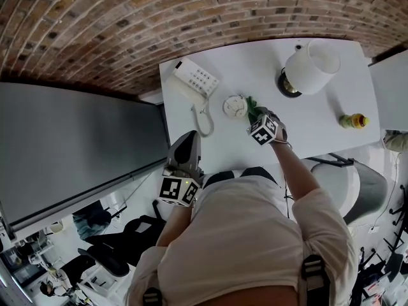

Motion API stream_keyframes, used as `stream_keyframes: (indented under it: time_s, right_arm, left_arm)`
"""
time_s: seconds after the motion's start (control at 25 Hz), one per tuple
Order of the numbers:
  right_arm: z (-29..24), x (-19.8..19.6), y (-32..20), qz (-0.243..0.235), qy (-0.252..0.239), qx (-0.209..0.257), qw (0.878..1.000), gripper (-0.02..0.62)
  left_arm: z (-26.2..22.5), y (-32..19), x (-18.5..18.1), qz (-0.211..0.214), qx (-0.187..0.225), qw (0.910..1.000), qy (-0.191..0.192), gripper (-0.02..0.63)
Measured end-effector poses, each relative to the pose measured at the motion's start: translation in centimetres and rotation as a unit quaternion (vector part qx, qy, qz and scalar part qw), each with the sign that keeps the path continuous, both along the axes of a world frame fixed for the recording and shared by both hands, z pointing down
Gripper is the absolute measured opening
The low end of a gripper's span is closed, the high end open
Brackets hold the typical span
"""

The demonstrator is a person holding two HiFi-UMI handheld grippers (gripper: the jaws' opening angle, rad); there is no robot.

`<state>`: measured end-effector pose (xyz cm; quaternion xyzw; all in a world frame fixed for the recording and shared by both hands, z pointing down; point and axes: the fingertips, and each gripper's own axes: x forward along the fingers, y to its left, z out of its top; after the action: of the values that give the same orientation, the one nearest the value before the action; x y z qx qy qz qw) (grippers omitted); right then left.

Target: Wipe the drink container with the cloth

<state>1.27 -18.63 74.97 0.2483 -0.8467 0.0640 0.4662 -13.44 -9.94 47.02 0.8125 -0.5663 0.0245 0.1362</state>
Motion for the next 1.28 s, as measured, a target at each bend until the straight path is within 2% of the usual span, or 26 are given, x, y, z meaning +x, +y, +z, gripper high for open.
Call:
stream_keyframes:
  time_s: [0.28,0.48,0.64,0.92,1.28]
  right_arm:
    - [-5.4,1.9,0.3,0.076,-0.053,0.028,0.995,0.041]
    - [-9.1,2.4,1.7,0.113,-0.085,0.037,0.989,0.041]
    - [-11.0,1.7,2.8,0.128,-0.107,0.037,0.985,0.041]
    - [-11.1,0.0,4.3,0.154,-0.111,0.019,0.982,0.041]
    - [-10.4,-1.7,4.8,0.152,-0.114,0.004,0.982,0.041]
  left_arm:
    - [-0.4,-0.1,0.6,0.02,0.01,0.9997,0.004,0.0]
    - [-0.7,0.2,1.1,0.03,0.014,0.9994,0.007,0.0]
    - [-0.8,0.7,1.3,0.033,0.016,0.9993,0.009,0.0]
    - [-0.6,1.7,1.2,0.035,0.016,0.9991,0.014,0.0]
    - [-0.5,2.5,0.4,0.029,0.016,0.9993,0.02,0.0]
